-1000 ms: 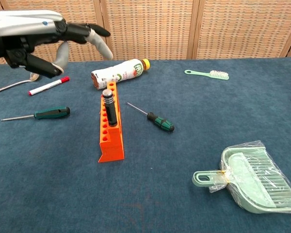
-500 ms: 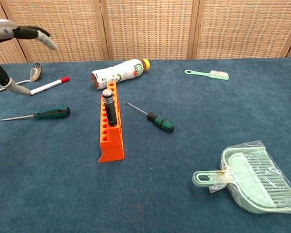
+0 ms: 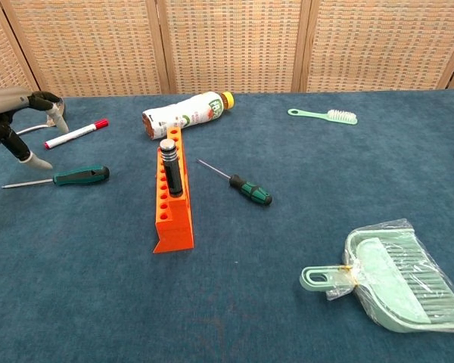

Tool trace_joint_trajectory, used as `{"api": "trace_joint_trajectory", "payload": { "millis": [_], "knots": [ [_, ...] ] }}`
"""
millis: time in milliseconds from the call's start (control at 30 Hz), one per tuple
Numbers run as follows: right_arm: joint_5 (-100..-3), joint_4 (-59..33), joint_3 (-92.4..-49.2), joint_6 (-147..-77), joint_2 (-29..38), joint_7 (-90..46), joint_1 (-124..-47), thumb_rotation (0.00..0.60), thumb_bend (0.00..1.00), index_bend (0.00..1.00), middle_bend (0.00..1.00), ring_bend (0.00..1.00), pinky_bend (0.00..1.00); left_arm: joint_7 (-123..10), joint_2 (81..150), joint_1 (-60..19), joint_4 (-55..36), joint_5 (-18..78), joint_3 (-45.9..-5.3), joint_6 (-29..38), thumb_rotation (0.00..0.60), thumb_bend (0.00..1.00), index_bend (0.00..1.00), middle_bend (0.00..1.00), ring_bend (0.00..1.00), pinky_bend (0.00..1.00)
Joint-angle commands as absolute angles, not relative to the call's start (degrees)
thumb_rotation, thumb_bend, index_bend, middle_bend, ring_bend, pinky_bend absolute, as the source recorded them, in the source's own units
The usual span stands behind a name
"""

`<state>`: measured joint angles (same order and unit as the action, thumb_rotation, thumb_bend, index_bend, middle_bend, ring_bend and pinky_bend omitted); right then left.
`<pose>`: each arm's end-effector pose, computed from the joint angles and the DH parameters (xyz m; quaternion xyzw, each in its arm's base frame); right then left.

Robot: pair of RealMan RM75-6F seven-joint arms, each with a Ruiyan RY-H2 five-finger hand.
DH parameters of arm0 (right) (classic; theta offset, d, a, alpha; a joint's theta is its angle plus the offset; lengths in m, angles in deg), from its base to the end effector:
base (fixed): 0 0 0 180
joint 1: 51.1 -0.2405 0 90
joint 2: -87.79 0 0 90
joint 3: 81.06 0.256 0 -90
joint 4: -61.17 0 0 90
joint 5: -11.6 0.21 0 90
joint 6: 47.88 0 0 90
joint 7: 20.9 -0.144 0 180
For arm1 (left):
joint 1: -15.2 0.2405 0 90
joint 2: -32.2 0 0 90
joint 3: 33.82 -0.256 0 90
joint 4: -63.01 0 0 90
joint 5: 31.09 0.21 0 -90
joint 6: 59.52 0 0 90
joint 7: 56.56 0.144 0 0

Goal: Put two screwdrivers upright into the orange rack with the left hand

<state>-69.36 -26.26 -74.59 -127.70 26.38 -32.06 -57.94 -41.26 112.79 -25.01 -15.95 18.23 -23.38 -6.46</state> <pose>-0.3352 -0.2069 0.1882 0.5556 -0.4223 0.4029 0.5921 -0.2353 0.3770 0.0508 -0.6493 -0.4591 -0.3098 0.5212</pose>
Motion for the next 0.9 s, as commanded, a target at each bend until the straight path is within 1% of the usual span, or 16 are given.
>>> {"api": "trace_joint_trajectory", "payload": {
  "millis": [33, 200, 300, 500, 733, 900],
  "knots": [
    [-69.03, -26.19, -74.45, -127.55, 26.25, -31.78, -58.00, 0.600, 0.00, 0.00, 0.00, 0.00, 0.00, -43.70, 115.54, -25.83, -12.06, 18.70, -23.07, -9.46, 0.600, 0.01, 0.38, 0.00, 0.00, 0.00],
    [-68.41, -25.99, -74.29, -127.08, 26.02, -31.28, -58.17, 0.600, 0.00, 0.00, 0.00, 0.00, 0.00, -44.13, 118.08, -26.70, -7.80, 18.33, -23.00, -11.63, 0.600, 0.12, 0.39, 0.00, 0.00, 0.00],
    [-68.09, -26.05, -74.19, -126.91, 26.02, -31.25, -58.19, 0.600, 0.00, 0.00, 0.00, 0.00, 0.00, -44.73, 119.18, -27.09, -5.92, 18.05, -22.43, -12.22, 0.600, 0.15, 0.39, 0.00, 0.00, 0.00],
    [-67.05, -25.85, -73.76, -126.27, 26.01, -31.11, -58.40, 0.600, 0.00, 0.00, 0.00, 0.00, 0.00, -44.52, 121.95, -28.24, -0.47, 16.61, -21.89, -14.59, 0.600, 0.15, 0.39, 0.00, 0.00, 0.00],
    [-66.77, -25.83, -73.71, -125.65, 26.03, -31.15, -58.61, 0.600, 0.00, 0.00, 0.00, 0.00, 0.00, -45.85, 124.65, -29.20, 3.70, 15.90, -21.34, -17.92, 0.600, 0.16, 0.40, 0.00, 0.00, 0.00],
    [-66.63, -25.76, -73.62, -125.70, 26.04, -31.32, -58.56, 0.600, 0.00, 0.00, 0.00, 0.00, 0.00, -45.72, 125.98, -29.95, 5.87, 15.85, -21.01, -18.86, 0.600, 0.19, 0.42, 0.00, 0.00, 0.00]
  ]
}}
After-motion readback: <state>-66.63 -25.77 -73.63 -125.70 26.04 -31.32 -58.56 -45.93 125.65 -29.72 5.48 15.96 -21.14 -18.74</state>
